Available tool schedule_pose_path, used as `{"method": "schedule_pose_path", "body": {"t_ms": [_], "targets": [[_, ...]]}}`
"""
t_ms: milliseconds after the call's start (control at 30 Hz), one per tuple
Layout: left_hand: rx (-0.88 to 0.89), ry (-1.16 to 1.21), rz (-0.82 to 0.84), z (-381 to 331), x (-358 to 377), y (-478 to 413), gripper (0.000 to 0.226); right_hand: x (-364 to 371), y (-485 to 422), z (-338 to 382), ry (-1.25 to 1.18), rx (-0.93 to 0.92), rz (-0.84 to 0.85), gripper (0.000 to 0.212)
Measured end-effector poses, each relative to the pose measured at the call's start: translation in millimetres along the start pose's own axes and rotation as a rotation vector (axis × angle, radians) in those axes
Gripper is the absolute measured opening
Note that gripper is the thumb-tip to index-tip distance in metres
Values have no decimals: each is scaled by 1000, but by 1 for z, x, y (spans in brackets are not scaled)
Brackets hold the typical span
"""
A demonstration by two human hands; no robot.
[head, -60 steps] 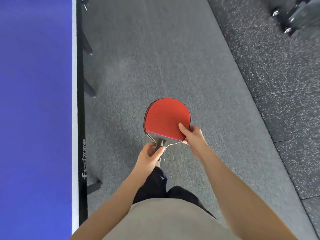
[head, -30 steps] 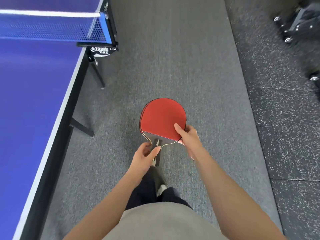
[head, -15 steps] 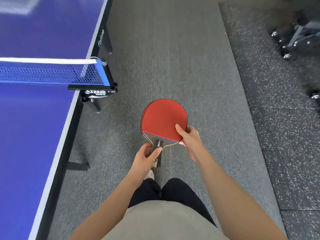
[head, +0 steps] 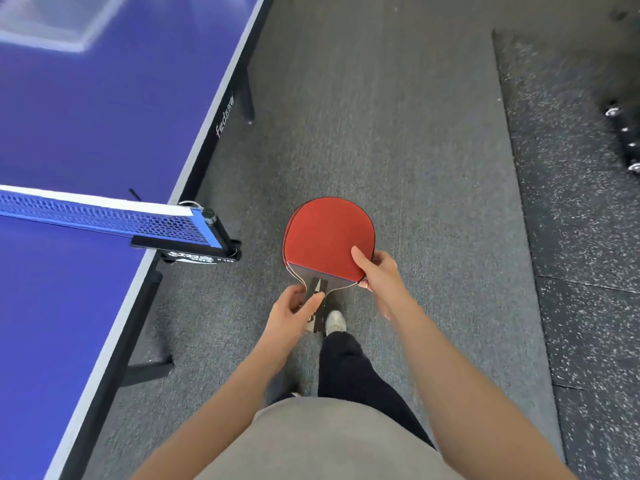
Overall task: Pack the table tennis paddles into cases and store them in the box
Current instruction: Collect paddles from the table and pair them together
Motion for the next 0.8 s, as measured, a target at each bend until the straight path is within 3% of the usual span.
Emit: {"method": "schedule_pose_path", "body": {"t_ms": [67,233,533,800], "targets": [[-4,14,-35,-24,6,-26,47,1,-32,26,8,3,18,57],[-29,55,-90,-80,24,-87,53,2,-105,89,57,3,87,52],[-52,154,-248,-149,13,-171,41,46,-204,171,138,0,218,44],[-80,306,-378,-190,-36,-255,38,140,-292,230,256,-14,366,49]]}}
Point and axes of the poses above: each hand's wrist, its own y-axis away from the middle knuckle, its own x-axis out of the palm, z = x × y, the point moved 4 cm from there along -y, towards the middle knuckle, and after that the axes turned 6 degrees about -y, right-handed, at the moved point
